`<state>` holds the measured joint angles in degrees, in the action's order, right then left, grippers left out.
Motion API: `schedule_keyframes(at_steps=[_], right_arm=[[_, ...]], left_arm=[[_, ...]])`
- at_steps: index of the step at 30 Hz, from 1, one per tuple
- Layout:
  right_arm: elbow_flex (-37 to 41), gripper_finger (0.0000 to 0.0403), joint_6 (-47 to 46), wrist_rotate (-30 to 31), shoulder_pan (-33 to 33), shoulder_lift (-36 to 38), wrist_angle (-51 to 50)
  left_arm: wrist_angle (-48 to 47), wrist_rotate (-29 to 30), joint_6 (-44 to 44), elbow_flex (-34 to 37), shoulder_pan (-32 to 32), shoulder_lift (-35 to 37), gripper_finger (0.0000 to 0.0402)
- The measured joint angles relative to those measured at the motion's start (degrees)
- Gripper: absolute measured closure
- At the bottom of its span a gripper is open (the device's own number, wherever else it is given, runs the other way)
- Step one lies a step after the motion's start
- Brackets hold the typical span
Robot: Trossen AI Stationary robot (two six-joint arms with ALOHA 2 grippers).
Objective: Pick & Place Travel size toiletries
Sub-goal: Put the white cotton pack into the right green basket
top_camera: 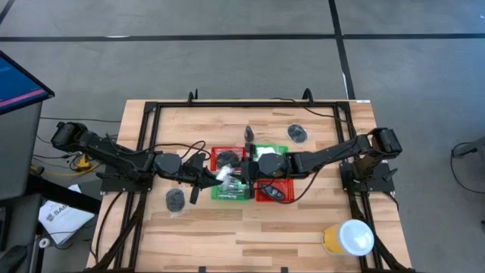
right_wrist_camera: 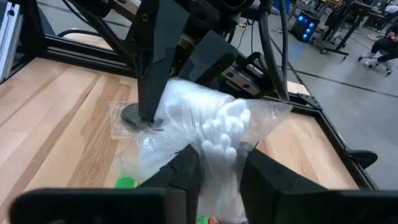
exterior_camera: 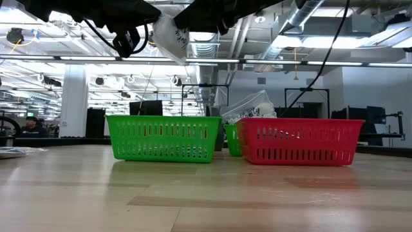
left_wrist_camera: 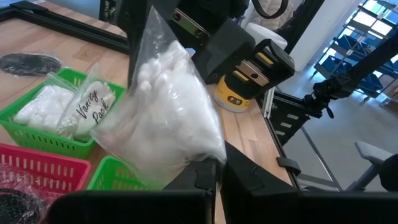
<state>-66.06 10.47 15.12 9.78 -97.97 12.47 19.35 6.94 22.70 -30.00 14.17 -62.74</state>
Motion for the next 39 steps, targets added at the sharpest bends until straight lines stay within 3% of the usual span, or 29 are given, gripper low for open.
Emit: schedule_keyframes(at_steps=[9, 15, 23, 30, 39], right_arm=[[0.0, 0.0392, 0.0, 0.2, 0.2, 0.0, -0.2], [0.0, 0.0384, 0.0, 0.4, 0.2, 0.0, 0.0], [0.0, 0.0393, -1.1, 4.5, 0.2, 3.4, -4.8], [0.0, 0.0392, -5.6, 7.0, 0.2, 7.1, -16.0], [0.0, 0.0389, -13.1, 12.2, 0.2, 9.1, -29.8]], left_arm=[[-0.1, 0.5, 0.0, 0.0, 0.0, 0.0, 0.0401], [-0.4, 1.0, -1.3, 0.0, 0.0, 0.0, 0.0388], [-0.9, 7.2, -4.7, -0.1, -0.1, 0.0, 0.0347], [-1.6, 8.2, -4.9, -0.1, -0.1, 0.0, 0.0322], [-1.4, 8.2, -4.9, -0.1, -0.1, 0.0, 0.032]])
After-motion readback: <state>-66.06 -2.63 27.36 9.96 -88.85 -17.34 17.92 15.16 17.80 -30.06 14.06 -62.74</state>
